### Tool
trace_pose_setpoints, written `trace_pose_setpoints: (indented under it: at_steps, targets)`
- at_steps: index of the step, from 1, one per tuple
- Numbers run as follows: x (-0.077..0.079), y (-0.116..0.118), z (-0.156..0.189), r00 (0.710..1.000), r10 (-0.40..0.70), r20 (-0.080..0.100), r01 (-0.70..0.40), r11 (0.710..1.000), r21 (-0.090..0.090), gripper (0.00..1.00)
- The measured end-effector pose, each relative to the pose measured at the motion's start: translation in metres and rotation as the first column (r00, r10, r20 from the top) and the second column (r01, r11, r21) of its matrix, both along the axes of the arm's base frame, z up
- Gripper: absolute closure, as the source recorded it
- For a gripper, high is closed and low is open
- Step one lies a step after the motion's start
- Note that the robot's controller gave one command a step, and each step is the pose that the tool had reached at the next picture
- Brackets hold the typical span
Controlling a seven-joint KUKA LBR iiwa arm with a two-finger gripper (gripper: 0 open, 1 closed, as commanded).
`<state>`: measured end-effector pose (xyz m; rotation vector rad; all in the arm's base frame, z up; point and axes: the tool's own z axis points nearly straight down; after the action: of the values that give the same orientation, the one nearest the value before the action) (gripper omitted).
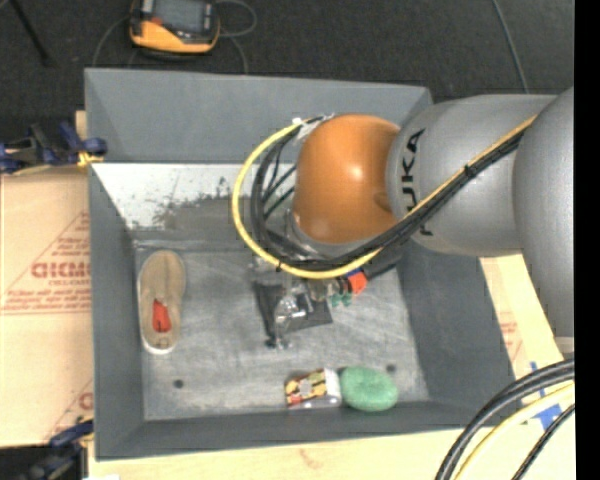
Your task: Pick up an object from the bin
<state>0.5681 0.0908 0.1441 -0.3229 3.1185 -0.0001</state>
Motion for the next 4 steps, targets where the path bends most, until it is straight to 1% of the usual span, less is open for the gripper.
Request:
trace_pose_setpoints:
  at_steps: [1,2,3,4]
  targets:
    - [-0.02,-0.02,-0.069,0.999,0.035,-0.003,-0.035,0.999,0.001,1.0]
    - [-0.02,-0.02,-0.069,0.999,0.035,-0.003,-0.035,0.999,0.002,1.0]
    - [-0.027,-0.022,-0.03,0.999,0.03,-0.012,-0.03,1.0,-0.001,1.0]
    - [-0.013,-0.027,0.04,0.999,-0.037,-0.006,0.037,0.999,0.001,1.0]
